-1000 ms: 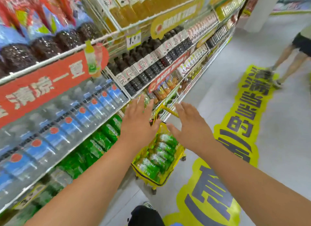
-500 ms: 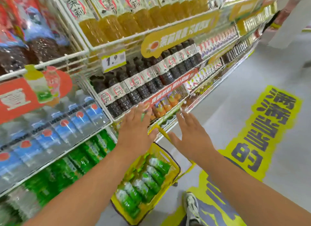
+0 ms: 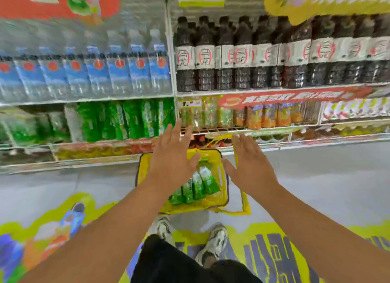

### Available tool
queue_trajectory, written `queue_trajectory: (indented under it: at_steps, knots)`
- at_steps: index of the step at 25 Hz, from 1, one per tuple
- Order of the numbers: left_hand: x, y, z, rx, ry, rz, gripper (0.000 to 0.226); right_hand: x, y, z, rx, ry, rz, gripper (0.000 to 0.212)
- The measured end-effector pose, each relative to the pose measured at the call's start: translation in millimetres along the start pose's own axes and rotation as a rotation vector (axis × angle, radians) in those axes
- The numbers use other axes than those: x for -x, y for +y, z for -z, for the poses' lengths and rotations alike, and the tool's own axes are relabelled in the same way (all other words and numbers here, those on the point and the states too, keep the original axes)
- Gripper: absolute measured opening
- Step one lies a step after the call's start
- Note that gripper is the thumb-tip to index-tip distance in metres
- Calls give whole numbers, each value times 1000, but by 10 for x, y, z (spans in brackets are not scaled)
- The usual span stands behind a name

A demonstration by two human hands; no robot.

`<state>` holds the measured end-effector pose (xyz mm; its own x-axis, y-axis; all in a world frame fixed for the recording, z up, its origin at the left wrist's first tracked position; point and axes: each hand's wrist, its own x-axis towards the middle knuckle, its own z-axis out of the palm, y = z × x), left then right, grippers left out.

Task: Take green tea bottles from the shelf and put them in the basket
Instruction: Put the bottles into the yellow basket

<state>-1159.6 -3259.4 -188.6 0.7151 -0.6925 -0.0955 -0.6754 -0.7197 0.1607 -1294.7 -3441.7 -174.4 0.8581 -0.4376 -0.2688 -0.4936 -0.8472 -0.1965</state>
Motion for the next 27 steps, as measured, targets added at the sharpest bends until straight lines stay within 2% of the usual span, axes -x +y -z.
queue_trajectory:
  at_steps: [9,13,23,27]
  knots:
    - [325,-606,-1170,141,-194,219,79,-296,-103,-1163,-53,-95,-59,82]
    - [442,-731,-1752,199,-202,273,79,-461,-48,-1756,-80,-155,-81,81]
    - [337,-639,-3575,429,-357,583,84,-1160,326,-3439,-151,-324,-188,82]
    - [256,-618,-4147,451,-371,723,87,-1355,455,-3972,-227,-305,-228,81]
